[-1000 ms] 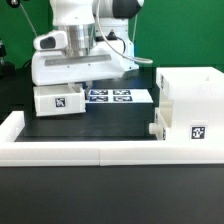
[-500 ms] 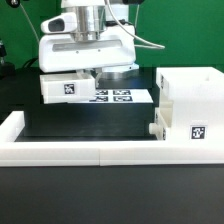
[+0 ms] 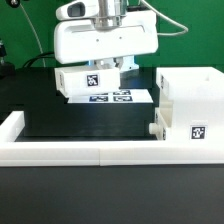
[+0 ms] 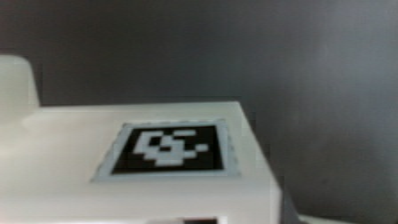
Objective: Assemble drawer
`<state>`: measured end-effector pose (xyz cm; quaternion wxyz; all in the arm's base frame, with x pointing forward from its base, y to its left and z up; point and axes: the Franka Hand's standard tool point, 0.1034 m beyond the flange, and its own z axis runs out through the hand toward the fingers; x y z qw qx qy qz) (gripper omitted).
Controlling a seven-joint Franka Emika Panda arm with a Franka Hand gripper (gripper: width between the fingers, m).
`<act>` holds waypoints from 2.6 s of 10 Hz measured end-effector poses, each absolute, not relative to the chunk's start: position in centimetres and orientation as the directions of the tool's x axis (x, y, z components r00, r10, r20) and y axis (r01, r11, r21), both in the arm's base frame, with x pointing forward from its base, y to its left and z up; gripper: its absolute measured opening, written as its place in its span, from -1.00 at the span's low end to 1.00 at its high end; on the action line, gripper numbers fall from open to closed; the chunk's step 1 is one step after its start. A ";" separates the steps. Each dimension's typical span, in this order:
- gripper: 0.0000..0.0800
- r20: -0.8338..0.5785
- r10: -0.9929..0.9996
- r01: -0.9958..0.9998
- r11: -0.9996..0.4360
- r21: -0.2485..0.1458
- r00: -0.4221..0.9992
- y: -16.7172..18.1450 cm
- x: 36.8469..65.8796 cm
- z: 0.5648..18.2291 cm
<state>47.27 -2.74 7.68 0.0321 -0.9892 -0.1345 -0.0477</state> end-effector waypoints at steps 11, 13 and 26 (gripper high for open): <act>-0.89 0.096 0.802 0.804 -0.594 0.022 0.589 -2.9 49.9 6.7; -0.89 0.076 0.897 0.896 -0.441 0.056 0.436 -2.3 50.9 6.6; -0.89 0.027 0.993 0.992 -0.115 0.059 0.114 -2.1 51.4 6.1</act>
Offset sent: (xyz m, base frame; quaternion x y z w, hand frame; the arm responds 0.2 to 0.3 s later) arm 0.0000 0.0000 0.0000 0.0000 0.0000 0.0000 1.0000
